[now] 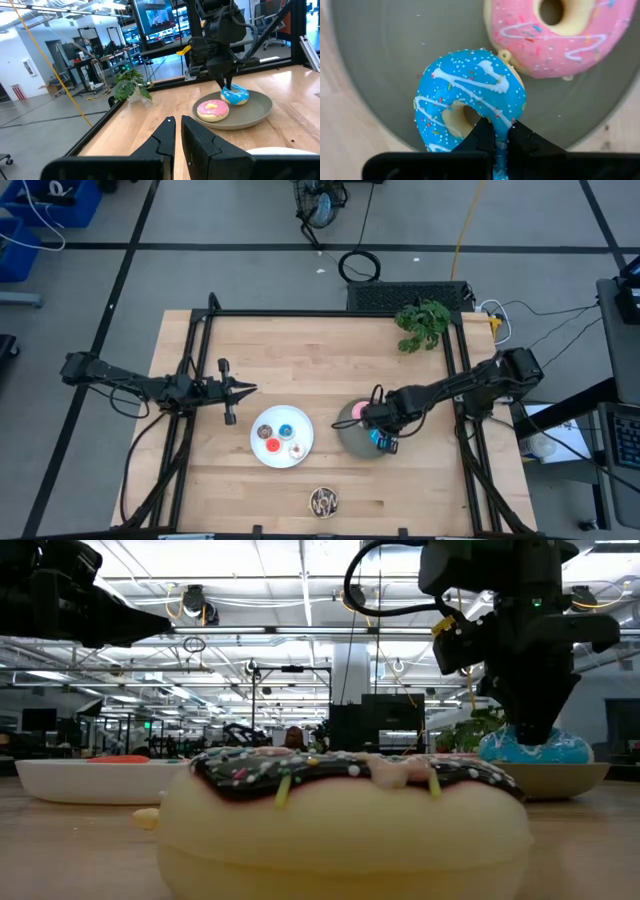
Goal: Pick & Place donuts
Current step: Put the large blue donut on the gray plate
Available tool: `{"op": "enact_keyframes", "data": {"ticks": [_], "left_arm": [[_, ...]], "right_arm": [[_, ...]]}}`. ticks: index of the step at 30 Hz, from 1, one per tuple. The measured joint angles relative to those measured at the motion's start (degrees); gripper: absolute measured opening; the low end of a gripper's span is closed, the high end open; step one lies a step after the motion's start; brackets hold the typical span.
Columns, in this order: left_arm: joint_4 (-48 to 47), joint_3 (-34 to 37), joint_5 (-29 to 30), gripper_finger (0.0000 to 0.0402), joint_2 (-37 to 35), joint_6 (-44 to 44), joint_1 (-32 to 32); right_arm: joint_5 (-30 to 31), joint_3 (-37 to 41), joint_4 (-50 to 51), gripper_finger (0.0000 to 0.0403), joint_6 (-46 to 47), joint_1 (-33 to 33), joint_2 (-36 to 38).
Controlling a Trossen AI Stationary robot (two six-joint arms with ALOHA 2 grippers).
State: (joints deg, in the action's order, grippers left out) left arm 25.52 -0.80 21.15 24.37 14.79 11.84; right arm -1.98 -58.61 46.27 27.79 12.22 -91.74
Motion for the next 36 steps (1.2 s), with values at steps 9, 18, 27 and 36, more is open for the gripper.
{"op": "enact_keyframes", "data": {"ticks": [9, 18, 27, 36], "left_arm": [[-0.5, 0.0, 0.0, 0.0037, 0.0, -0.1, 0.0], [-0.4, 0.0, 0.0, 0.0037, 0.0, -1.2, 0.0], [-0.5, 0.0, 0.0, 0.0037, 0.0, -1.0, 0.0], [-0.5, 0.0, 0.0, 0.0037, 0.0, -0.9, 0.0]], "right_arm": [[-2.8, 0.0, -0.6, 0.0023, 0.0, -0.4, 0.0], [-3.1, 0.0, -0.6, 0.0020, 0.0, -0.4, 0.0], [-2.8, 3.5, -3.9, 0.0020, -0.5, -0.7, 0.0], [-2.8, 4.5, -5.6, 0.0062, -0.4, -0.7, 0.0]]}}
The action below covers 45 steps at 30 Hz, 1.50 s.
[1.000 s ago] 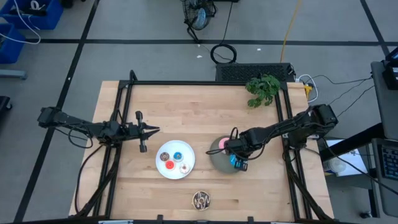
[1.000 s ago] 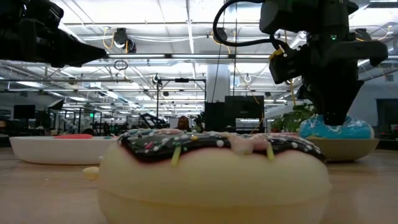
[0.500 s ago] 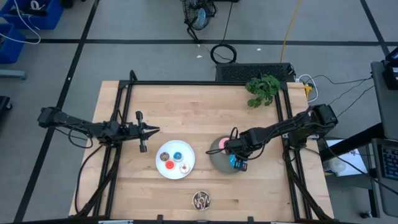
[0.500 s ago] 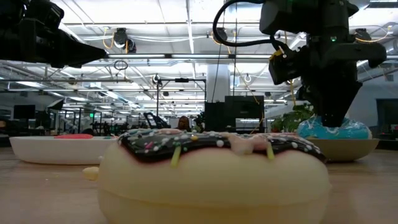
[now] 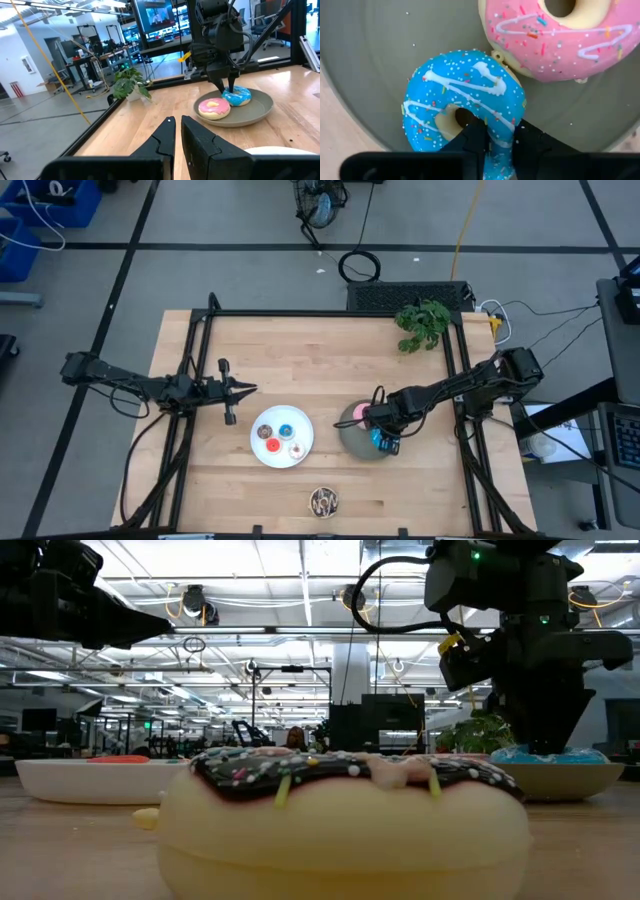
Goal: Pick & Place donuts
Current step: Put the large blue donut on the gray plate, then put the large black donut on the gray plate
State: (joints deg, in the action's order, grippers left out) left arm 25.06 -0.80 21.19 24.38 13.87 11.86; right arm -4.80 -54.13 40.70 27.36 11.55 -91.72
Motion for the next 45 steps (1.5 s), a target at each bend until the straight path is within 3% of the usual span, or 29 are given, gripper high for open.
{"op": "enact_keyframes", "data": {"ticks": [11, 19, 35, 45], "left_arm": [[0.0, 0.0, 0.0, 0.0037, 0.0, 0.6, 0.0], [0.0, 0.0, 0.0, 0.0037, 0.0, 0.5, 0.0], [0.0, 0.0, 0.0, 0.0037, 0.0, 0.5, 0.0], [-0.1, 0.0, 0.0, 0.0037, 0.0, 0.5, 0.0]], "right_arm": [[0.0, 0.0, 0.7, 0.0156, 1.7, -0.2, 0.0], [-2.9, -0.5, 2.6, 0.0189, 2.0, -1.7, 0.0], [-2.2, -7.0, 4.4, 0.0191, 0.7, -2.2, 0.0], [1.9, -10.5, -18.7, 0.0141, -1.9, 2.5, 0.0]]}}
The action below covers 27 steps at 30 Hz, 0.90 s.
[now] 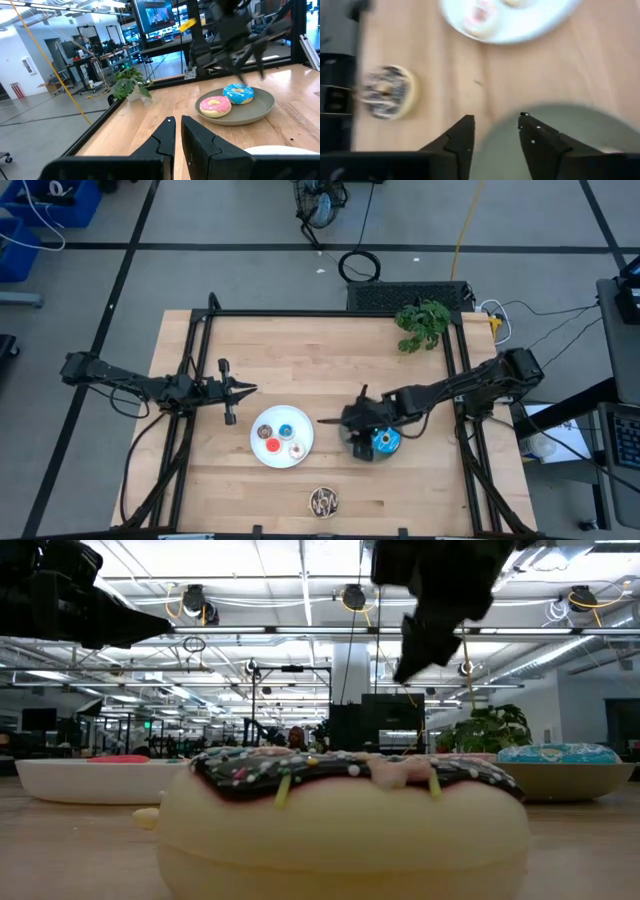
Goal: Pick & Place donuts
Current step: Put the large black donut on the gray plate
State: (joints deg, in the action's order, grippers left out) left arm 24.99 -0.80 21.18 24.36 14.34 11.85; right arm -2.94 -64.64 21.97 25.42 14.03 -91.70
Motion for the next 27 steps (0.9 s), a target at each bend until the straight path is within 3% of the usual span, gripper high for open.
{"op": "enact_keyframes", "data": {"ticks": [10, 17, 22, 27], "left_arm": [[-0.2, 0.0, 0.6, 0.0037, 0.0, 0.2, 0.0], [0.0, 0.0, 2.4, 0.0037, 0.0, -0.1, 0.0], [0.0, 0.0, 2.4, 0.0037, 0.0, -0.1, 0.0], [-0.8, 0.0, 2.4, 0.0037, 0.0, -0.1, 0.0]], "right_arm": [[6.1, -0.6, -1.9, 0.0008, -2.3, 7.7, 0.0], [10.6, -4.1, -3.2, 0.0004, -4.3, 10.7, -1.4], [6.5, -11.1, -2.5, 0.0003, -3.8, 11.4, -8.3], [2.5, -22.4, 5.8, 0.0001, -5.1, 11.5, -17.2]]}}
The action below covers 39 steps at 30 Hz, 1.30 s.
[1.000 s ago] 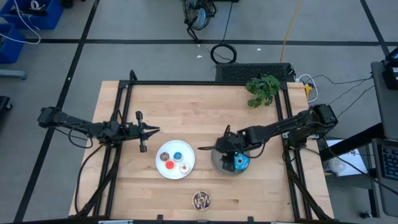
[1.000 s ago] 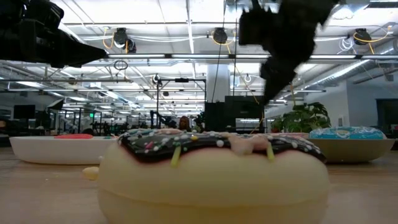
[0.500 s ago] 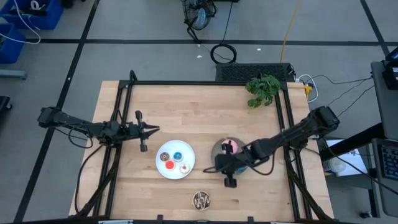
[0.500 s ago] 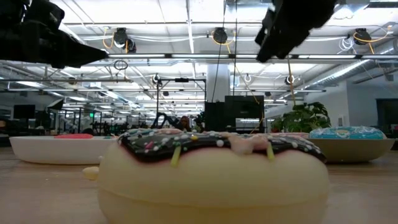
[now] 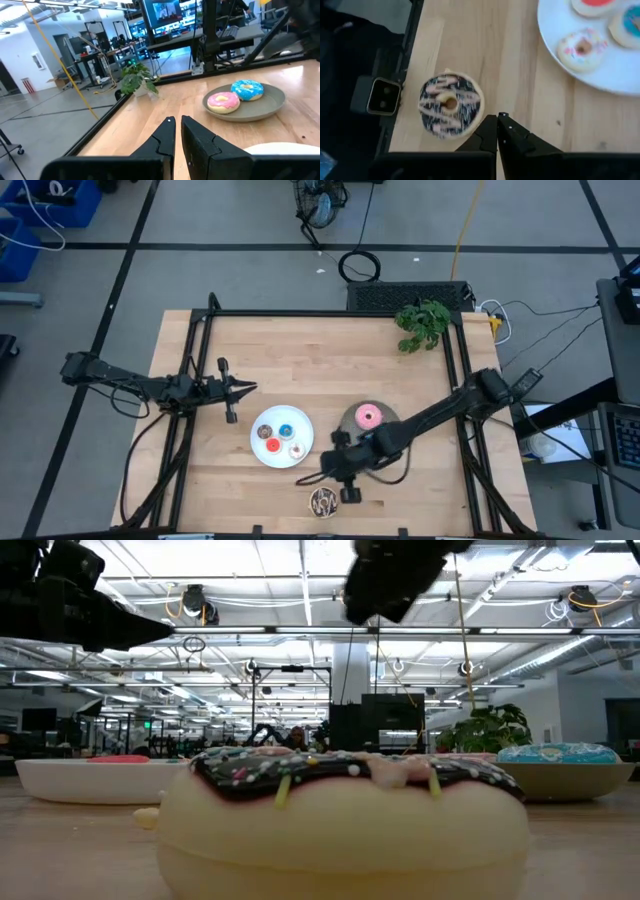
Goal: Pick & Place donuts
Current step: Put the large black donut on the gray plate
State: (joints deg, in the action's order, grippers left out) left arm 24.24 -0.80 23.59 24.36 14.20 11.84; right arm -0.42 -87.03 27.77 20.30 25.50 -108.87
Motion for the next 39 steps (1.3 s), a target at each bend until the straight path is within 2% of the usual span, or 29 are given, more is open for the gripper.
{"op": "enact_keyframes", "data": {"ticks": [4, 7, 12, 15, 19, 24, 30, 34, 39], "left_arm": [[-0.5, 0.0, 0.0, 0.0037, 0.0, 0.2, 0.0], [-0.5, 0.0, 0.0, 0.0037, 0.0, 0.1, 0.0], [-0.7, 0.0, 0.0, 0.0037, 0.0, 0.0, 0.0], [-0.9, 0.0, 0.0, 0.0037, 0.0, 0.0, 0.0], [-0.9, 0.0, 0.0, 0.0037, 0.0, 0.0, 0.0], [-0.9, 0.0, 0.0, 0.0037, 0.0, 0.0, 0.0], [-0.9, 0.0, 0.0, 0.0037, 0.0, 0.0, 0.0], [-0.8, 0.0, 0.0, 0.0037, 0.0, 0.1, 0.0], [-0.6, 0.0, 0.0, 0.0037, 0.0, 0.1, 0.0]], "right_arm": [[-1.3, -9.6, 5.2, 0.0001, -4.7, 0.9, -6.8], [-1.4, -14.0, 7.0, 0.0001, -9.0, 1.7, -10.3], [-1.1, -15.4, 6.7, 0.0004, -11.8, 2.2, -11.3], [1.8, -14.9, 5.5, 0.0014, -10.1, 2.2, -11.3], [3.4, -13.4, 3.7, 0.0049, -10.0, 2.2, -11.3], [3.2, -9.8, -2.2, 0.0120, -10.0, 2.2, -11.3], [3.2, -8.8, -4.4, 0.0196, -7.6, 2.6, -11.3], [2.3, -8.9, -6.5, 0.0223, -7.4, 3.0, -13.0], [1.1, -8.8, -5.6, 0.0230, -7.3, 3.5, -15.7]]}}
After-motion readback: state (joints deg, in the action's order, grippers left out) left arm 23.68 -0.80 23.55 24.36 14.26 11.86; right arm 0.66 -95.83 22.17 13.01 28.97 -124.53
